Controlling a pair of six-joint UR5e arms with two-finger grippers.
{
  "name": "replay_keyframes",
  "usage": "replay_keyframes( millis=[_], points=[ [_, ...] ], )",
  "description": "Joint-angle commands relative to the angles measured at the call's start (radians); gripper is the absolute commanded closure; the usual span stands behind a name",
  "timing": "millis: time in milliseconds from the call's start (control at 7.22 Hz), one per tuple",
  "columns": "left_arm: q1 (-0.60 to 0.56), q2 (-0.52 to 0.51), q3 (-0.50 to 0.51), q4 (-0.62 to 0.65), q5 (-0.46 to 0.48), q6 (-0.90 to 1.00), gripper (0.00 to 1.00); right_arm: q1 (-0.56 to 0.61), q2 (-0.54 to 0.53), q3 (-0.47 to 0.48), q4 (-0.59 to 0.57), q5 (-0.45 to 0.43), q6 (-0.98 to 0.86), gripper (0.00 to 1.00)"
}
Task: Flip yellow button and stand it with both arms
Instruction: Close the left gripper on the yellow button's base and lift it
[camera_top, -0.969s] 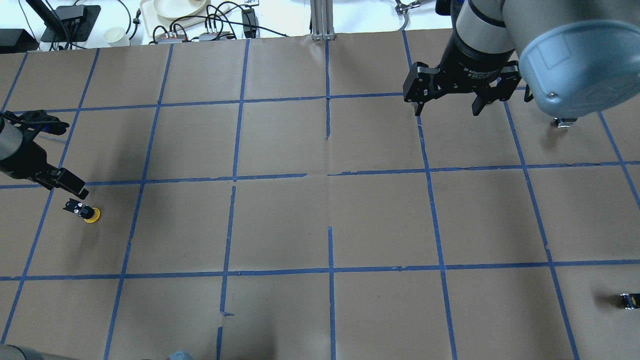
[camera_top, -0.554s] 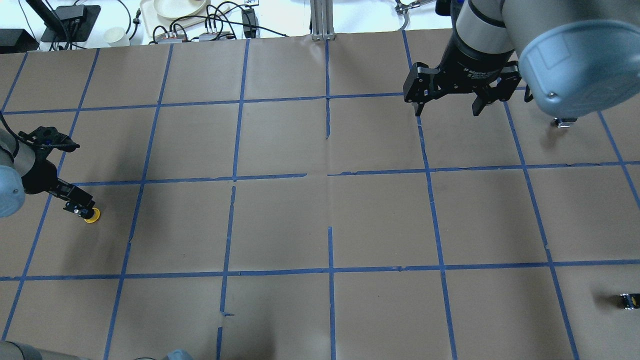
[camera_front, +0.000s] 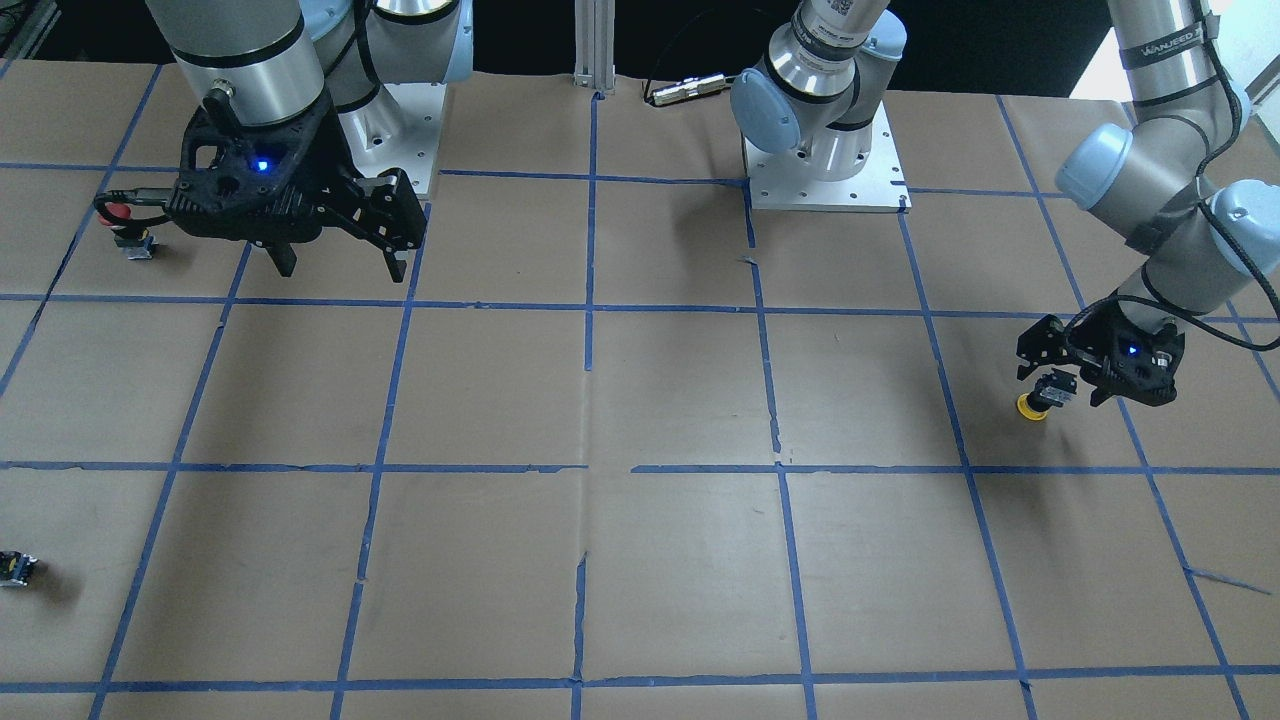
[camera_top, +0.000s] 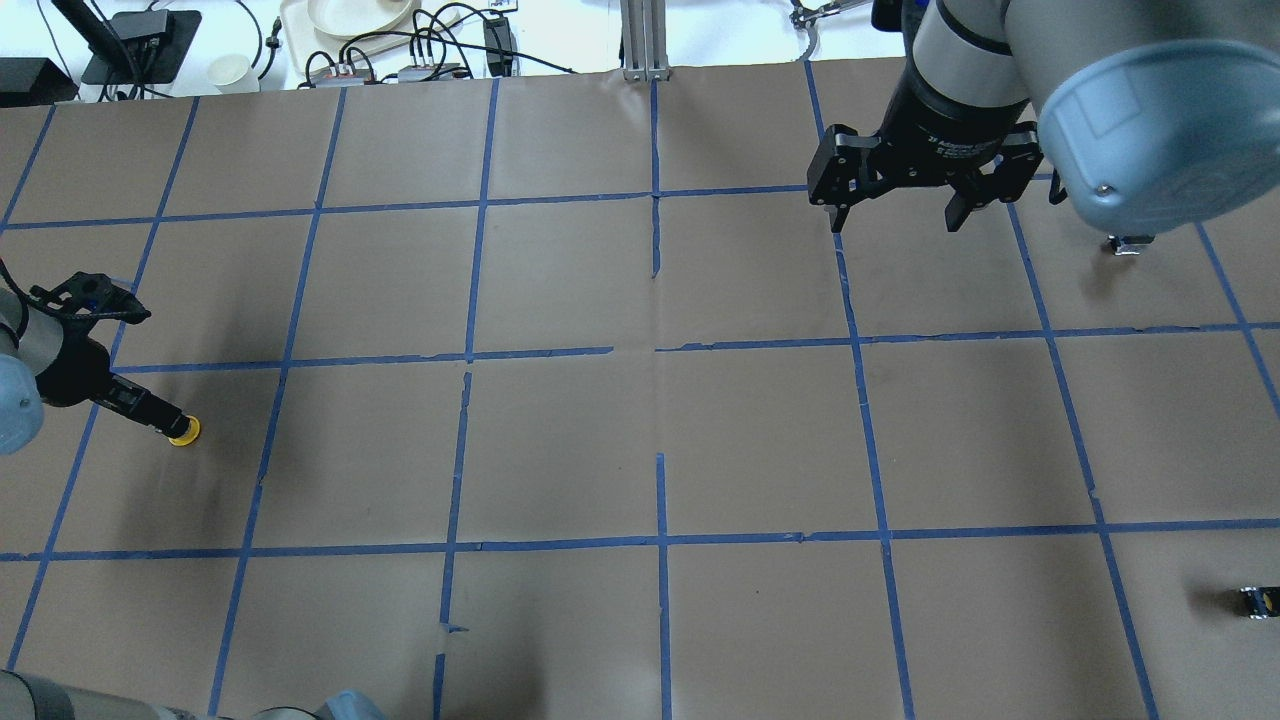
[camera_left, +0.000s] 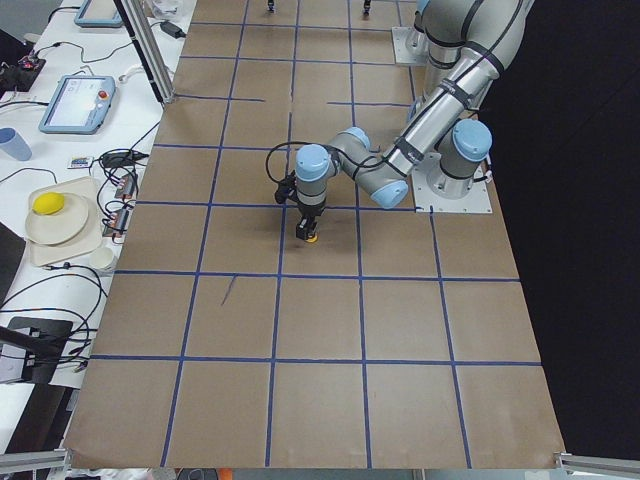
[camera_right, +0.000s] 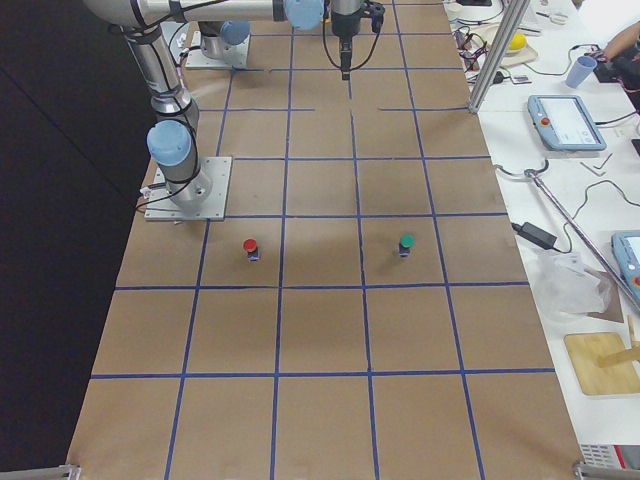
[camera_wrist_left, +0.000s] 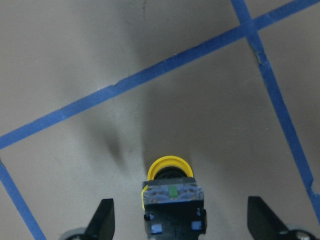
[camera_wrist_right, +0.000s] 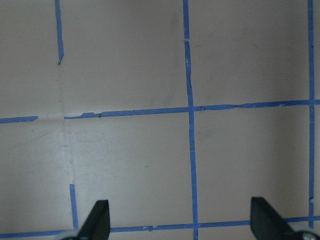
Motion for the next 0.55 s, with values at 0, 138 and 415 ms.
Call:
replay_keyframes(
  millis=[0, 138, 415],
  points=[
    [0.003, 0.005, 0.002, 0.000, 0.003, 0.010, 0.65, 0.000, 0.000, 0.000, 0.000, 0.000, 0.000, 0.00],
    [-0.003, 0.016, 0.004, 0.000, -0.001, 0.010, 0.81, 0.000, 0.000, 0.000, 0.000, 0.000, 0.002, 0.00],
    [-0.020, 0.028, 0.025, -0.002, -0.032, 0.015, 0.93, 0.000, 0.001, 0.000, 0.000, 0.001, 0.002, 0.00]
  ],
)
